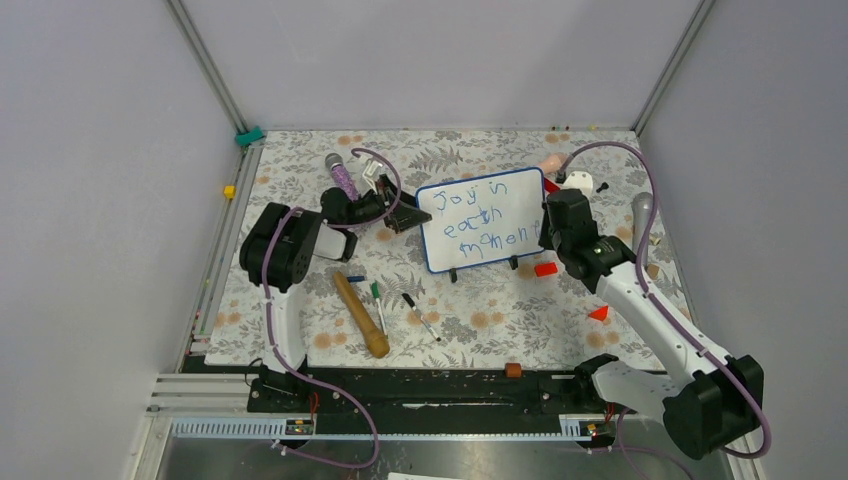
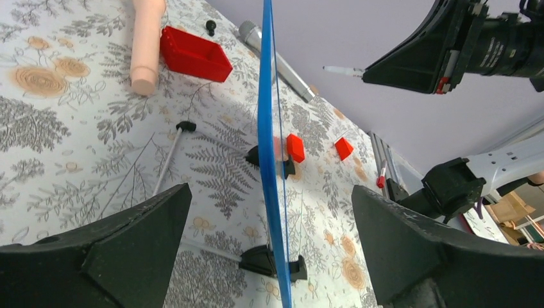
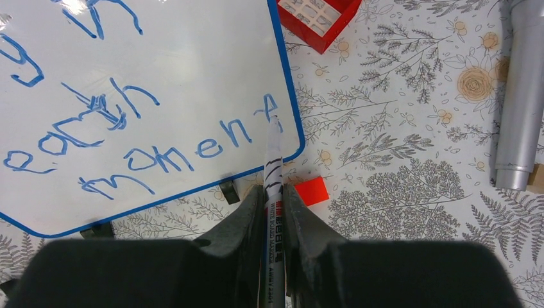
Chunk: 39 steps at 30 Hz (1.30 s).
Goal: Write a sentence on the whiteboard
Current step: Pick up the pen cap from the center of the board.
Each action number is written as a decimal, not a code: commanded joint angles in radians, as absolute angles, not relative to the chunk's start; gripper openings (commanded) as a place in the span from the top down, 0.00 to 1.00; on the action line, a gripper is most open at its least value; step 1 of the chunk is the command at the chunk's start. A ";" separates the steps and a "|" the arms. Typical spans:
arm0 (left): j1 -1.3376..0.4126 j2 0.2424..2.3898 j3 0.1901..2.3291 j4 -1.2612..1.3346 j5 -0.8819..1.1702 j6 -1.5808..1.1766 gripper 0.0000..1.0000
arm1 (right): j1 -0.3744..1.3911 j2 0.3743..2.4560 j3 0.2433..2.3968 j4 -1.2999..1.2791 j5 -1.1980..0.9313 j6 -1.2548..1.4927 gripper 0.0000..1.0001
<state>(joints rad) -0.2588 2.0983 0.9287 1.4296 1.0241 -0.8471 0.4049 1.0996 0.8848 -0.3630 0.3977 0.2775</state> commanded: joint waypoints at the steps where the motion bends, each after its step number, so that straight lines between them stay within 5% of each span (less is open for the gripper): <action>1: -0.236 1.991 0.849 1.479 1.004 -0.774 0.01 | 0.399 1.050 0.881 -0.366 0.382 0.277 1.00; 15: -0.132 1.662 0.475 1.479 0.736 -0.704 0.01 | 0.399 0.914 0.835 -0.333 0.255 0.332 1.00; 18: -0.114 1.627 0.467 1.478 0.769 -0.762 0.17 | 0.399 0.879 0.817 -0.319 0.137 0.334 1.00; 21: -0.095 1.650 0.508 1.478 0.881 -0.910 0.23 | 0.399 0.847 0.800 -0.322 0.037 0.337 1.00; 28: -0.095 1.383 0.308 1.469 0.766 -0.841 0.01 | 0.399 0.737 0.729 -0.354 0.003 0.352 1.00; 32: -0.095 1.131 0.197 1.190 0.587 -0.771 0.01 | 0.399 0.701 0.706 -0.369 0.002 0.357 1.00; 36: -0.109 0.821 0.259 0.519 0.402 -0.586 0.01 | 0.399 0.681 0.682 -0.365 0.004 0.367 1.00; 39: -0.111 0.688 0.225 0.426 0.362 -0.586 0.01 | 0.400 0.666 0.664 -0.361 -0.039 0.373 1.00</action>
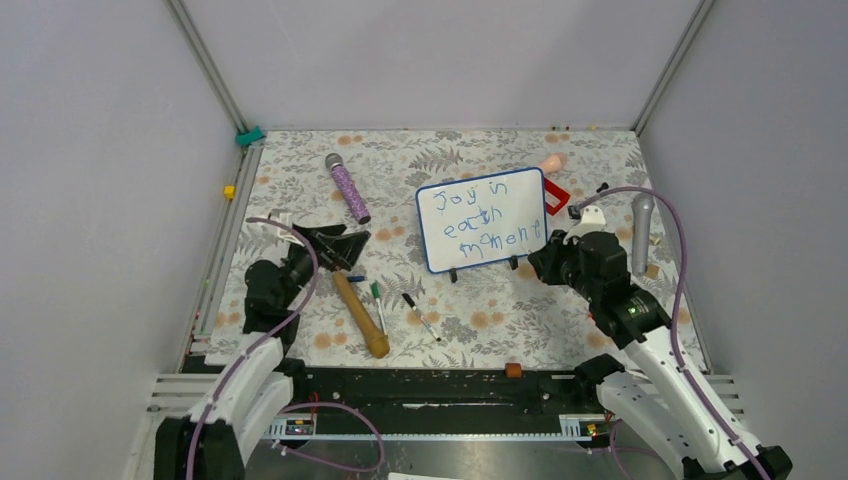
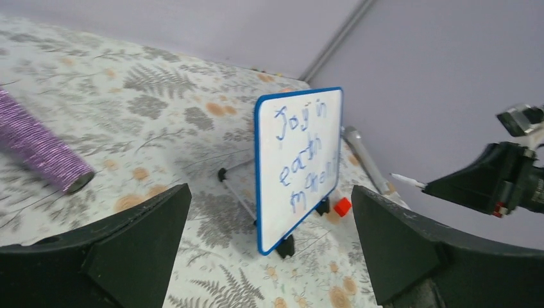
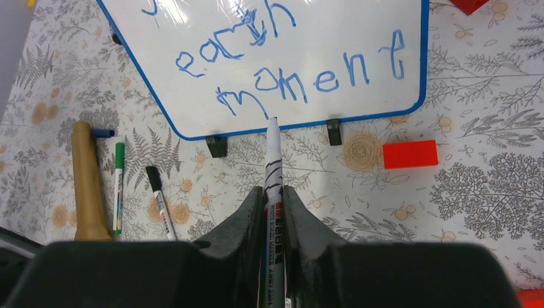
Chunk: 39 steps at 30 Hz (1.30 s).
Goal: Write a sentence on the whiteboard
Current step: Pick up the pen cap from the center of the board.
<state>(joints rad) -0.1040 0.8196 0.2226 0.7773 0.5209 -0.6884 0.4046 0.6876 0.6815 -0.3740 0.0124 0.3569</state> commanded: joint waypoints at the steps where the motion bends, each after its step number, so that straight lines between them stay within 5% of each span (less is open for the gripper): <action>1: -0.111 0.664 0.199 0.444 0.344 -0.613 0.01 | 0.400 0.660 0.659 -0.363 -0.040 0.375 1.00; 3: -0.109 0.620 0.157 0.384 0.225 -0.700 0.01 | 0.400 0.644 0.647 -0.365 -0.042 0.384 1.00; 6: -0.095 0.573 0.210 -0.142 -0.214 -1.006 0.01 | 0.400 0.613 0.636 -0.376 -0.047 0.392 1.00; 14: 0.086 0.764 0.087 0.450 0.567 -0.985 0.01 | 0.400 0.549 0.640 -0.426 -0.035 0.389 1.00; 17: 0.098 0.699 -0.050 0.712 0.593 -1.120 0.01 | 0.399 0.518 0.636 -0.440 -0.035 0.388 1.00; 21: 0.097 0.445 0.102 0.154 0.405 -0.949 0.01 | 0.400 0.489 0.630 -0.452 -0.031 0.377 1.00; 27: 0.099 0.231 0.025 0.021 0.201 -1.144 0.02 | 0.399 0.503 0.630 -0.442 -0.053 0.374 1.00; 33: -0.027 0.619 0.464 -0.411 0.037 -0.916 0.08 | 0.399 0.524 0.633 -0.418 -0.062 0.379 1.00; 39: -0.361 0.907 0.745 -0.666 -0.332 -1.146 0.14 | 0.399 0.553 0.640 -0.415 -0.068 0.379 1.00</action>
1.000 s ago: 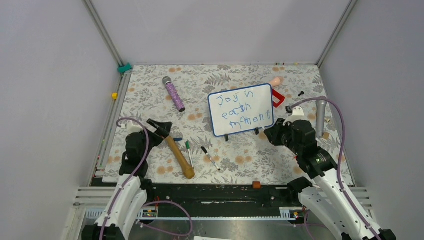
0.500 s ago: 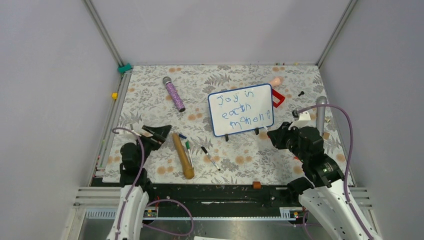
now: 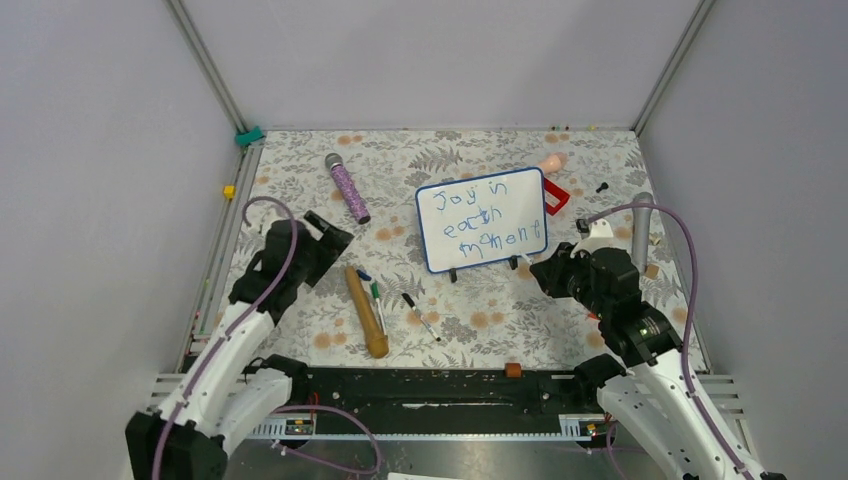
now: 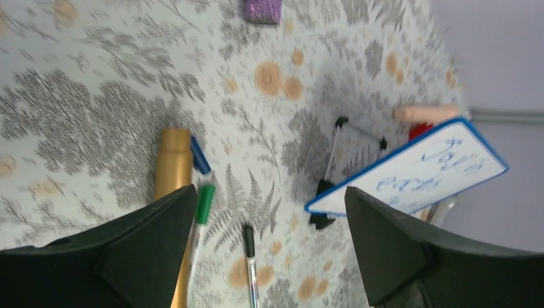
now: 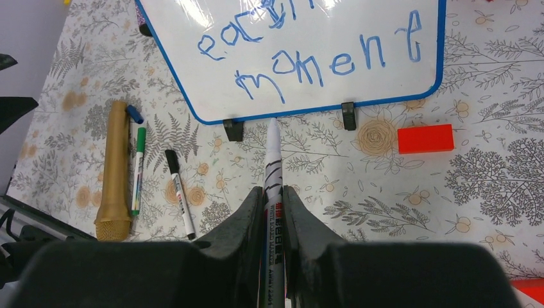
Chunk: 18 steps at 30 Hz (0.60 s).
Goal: Write a sentence on the whiteboard
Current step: Pick up the pen cap from the center of the board.
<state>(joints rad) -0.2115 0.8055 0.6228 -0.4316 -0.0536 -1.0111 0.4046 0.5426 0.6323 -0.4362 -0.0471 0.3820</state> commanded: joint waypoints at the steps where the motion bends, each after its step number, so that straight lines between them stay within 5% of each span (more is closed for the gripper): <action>1: -0.408 0.949 0.781 -0.706 -0.358 -1.201 0.16 | 0.399 0.554 0.638 -0.414 -0.067 0.378 1.00; 8: -0.547 1.251 0.945 -0.790 -0.392 -1.392 0.26 | 0.399 0.555 0.640 -0.419 -0.057 0.368 1.00; 12: -0.563 1.342 0.994 -0.792 -0.425 -1.436 0.45 | 0.399 0.555 0.641 -0.419 -0.062 0.368 1.00; 18: -0.562 1.476 1.084 -0.860 -0.433 -1.474 0.47 | 0.400 0.552 0.624 -0.407 -0.063 0.373 1.00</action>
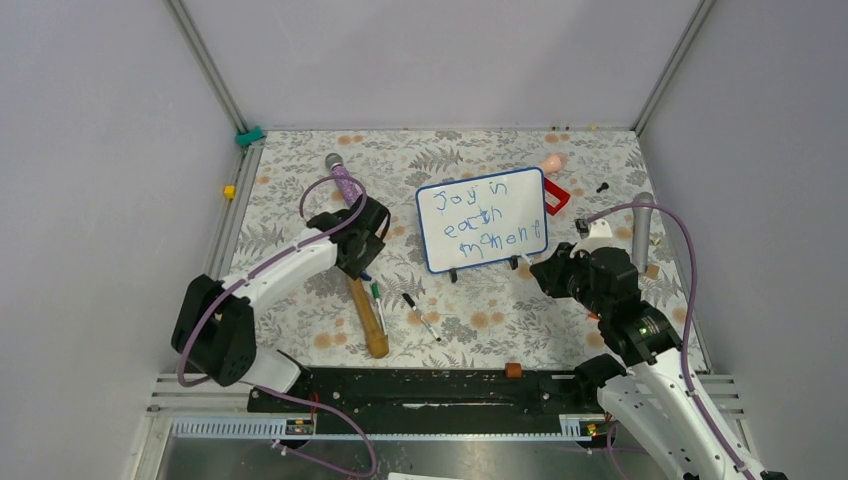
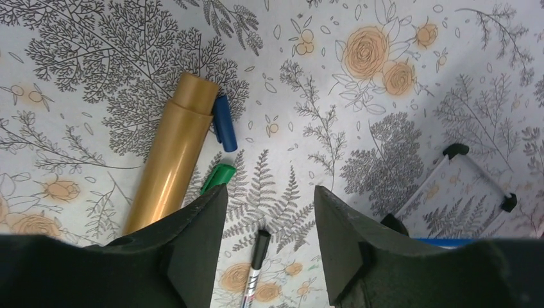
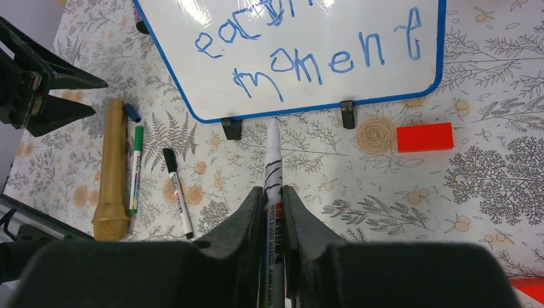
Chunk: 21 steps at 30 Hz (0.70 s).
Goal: Write a sentence on the whiteboard
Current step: Pick up the pen cap from the center of the board.
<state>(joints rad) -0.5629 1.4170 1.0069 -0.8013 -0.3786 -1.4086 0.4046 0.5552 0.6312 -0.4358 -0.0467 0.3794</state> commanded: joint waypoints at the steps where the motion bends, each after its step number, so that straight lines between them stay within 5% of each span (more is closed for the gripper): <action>1: -0.562 1.491 1.087 -0.864 -0.430 -1.479 0.48 | 0.399 0.554 0.623 -0.406 -0.064 0.374 1.00; 21: -0.466 1.658 1.007 -0.753 -0.298 -1.481 0.60 | 0.400 0.500 0.594 -0.434 -0.066 0.402 1.00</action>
